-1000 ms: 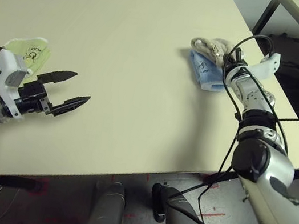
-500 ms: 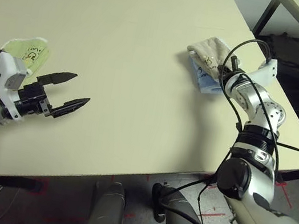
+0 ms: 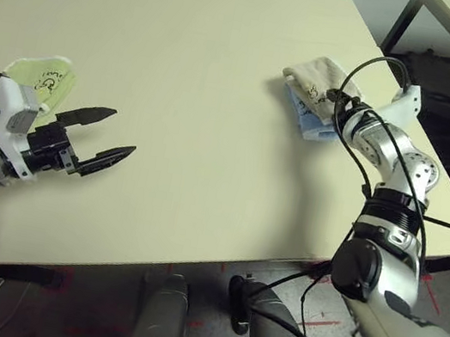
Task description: Fold the towel and set it aside.
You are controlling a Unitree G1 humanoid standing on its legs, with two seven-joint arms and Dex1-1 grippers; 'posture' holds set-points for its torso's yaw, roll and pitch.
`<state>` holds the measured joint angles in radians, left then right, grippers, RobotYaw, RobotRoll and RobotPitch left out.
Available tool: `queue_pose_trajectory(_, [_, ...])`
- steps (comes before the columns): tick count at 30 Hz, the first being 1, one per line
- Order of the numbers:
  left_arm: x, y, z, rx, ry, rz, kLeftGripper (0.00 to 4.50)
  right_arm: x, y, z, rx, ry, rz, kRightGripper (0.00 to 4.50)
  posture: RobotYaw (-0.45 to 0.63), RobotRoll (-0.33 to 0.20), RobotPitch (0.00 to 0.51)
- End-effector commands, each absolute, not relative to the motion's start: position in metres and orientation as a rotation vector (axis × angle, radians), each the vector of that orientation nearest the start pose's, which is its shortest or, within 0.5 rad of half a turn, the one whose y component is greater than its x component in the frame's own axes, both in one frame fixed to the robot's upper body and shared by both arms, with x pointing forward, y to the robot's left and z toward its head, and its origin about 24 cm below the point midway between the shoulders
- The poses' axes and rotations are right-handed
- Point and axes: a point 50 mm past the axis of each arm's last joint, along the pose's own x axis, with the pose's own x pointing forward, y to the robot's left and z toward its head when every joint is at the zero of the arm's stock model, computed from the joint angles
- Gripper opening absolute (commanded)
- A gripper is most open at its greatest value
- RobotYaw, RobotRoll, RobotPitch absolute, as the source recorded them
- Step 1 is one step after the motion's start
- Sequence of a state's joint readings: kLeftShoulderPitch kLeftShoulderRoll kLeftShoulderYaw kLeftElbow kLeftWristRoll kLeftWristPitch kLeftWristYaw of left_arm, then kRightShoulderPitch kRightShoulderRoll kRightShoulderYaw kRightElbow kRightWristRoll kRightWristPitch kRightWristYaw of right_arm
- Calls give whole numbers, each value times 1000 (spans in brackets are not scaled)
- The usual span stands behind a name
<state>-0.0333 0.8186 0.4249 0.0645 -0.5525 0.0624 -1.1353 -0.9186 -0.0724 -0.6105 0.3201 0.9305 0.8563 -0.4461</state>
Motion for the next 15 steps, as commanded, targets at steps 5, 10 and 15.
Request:
queue_pose_trajectory(5, [222, 319, 158, 310, -21, -755, 4500, 351, -184, 183, 839, 403, 8, 4476, -9, 0, 189])
queue_pose_trajectory(10, [221, 320, 157, 308, -18, -752, 4500, 337, -197, 194, 726, 334, -11, 4476, -17, 0, 188])
queue_pose_trajectory(15, [224, 318, 156, 299, -22, -749, 4500, 326, -183, 230, 323, 48, 131, 4476, -24, 0, 189])
